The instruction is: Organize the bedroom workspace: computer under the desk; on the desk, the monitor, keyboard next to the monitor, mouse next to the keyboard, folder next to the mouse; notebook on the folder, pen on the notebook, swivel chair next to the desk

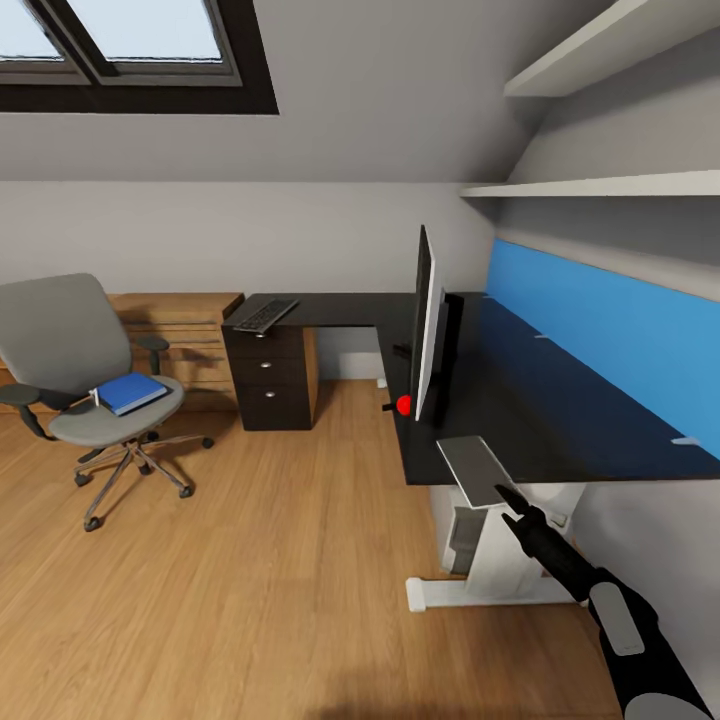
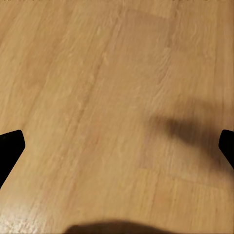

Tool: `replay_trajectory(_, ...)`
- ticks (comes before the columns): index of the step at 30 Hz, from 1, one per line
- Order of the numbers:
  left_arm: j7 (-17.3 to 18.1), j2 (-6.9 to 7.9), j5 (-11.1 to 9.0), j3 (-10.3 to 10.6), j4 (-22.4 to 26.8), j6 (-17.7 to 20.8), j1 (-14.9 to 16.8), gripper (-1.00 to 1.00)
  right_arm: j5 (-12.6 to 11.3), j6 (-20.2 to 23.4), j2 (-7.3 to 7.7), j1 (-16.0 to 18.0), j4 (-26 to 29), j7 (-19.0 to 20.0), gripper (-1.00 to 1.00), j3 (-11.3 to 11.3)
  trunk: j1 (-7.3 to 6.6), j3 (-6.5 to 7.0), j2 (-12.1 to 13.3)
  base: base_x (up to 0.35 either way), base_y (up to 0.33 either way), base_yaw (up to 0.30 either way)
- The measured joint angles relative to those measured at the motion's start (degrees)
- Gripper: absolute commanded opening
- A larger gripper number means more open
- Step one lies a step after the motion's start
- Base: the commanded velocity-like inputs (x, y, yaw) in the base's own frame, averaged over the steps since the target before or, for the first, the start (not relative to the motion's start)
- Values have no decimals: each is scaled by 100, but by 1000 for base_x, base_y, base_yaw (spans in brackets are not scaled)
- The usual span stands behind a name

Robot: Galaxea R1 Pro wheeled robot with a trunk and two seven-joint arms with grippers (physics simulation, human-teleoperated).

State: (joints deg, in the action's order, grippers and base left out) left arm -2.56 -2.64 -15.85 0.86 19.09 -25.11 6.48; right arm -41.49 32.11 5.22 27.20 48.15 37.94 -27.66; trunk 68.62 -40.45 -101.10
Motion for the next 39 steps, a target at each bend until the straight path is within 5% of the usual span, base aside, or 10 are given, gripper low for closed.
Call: replay_trajectory(39, -13, 8, -11, -21, 6, 4, 0, 100, 12, -1, 6, 0, -22, -21, 100, -149, 0, 0, 0, 18, -8, 0)
